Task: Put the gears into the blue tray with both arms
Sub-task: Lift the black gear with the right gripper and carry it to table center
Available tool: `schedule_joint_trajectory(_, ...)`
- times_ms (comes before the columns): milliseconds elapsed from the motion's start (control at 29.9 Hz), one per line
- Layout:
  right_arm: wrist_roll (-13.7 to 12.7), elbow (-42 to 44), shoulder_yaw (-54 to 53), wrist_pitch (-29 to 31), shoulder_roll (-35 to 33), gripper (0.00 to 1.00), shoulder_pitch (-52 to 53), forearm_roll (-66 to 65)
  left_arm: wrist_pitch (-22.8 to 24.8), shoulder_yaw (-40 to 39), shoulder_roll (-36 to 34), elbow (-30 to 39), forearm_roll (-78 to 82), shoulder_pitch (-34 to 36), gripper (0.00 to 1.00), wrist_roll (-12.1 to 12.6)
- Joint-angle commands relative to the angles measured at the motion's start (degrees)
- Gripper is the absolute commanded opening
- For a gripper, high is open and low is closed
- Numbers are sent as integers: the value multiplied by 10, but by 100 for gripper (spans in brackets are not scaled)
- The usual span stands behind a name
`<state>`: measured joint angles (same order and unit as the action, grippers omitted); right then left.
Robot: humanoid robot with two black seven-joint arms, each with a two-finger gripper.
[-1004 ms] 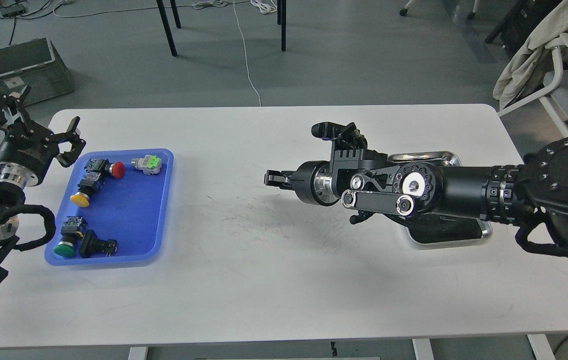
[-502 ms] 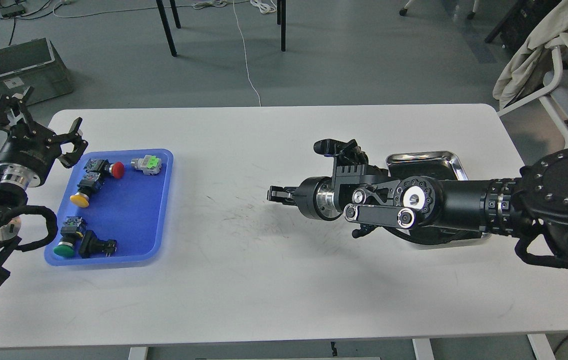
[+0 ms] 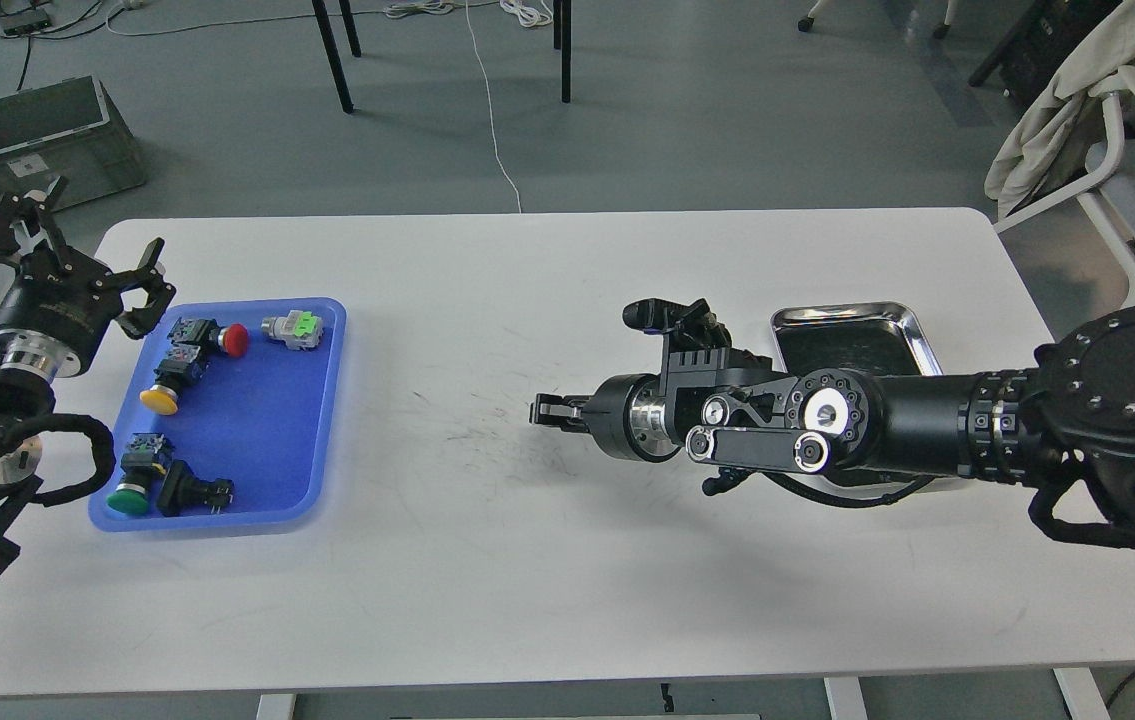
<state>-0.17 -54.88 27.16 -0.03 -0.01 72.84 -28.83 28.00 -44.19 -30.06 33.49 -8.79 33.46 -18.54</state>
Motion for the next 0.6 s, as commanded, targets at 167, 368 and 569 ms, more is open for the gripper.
schedule_joint_trajectory(167,0,-2,0,0,0,8,-2,-1,0,1,0,0,0,-1,99,0)
schedule_joint_trajectory(368,0,-2,0,0,0,31,-3,-1,0,1,0,0,0,-1,99,0)
schedule_joint_trajectory(569,0,-2,0,-3,0,43,-4,-3,0,1,0,0,0,-1,99,0)
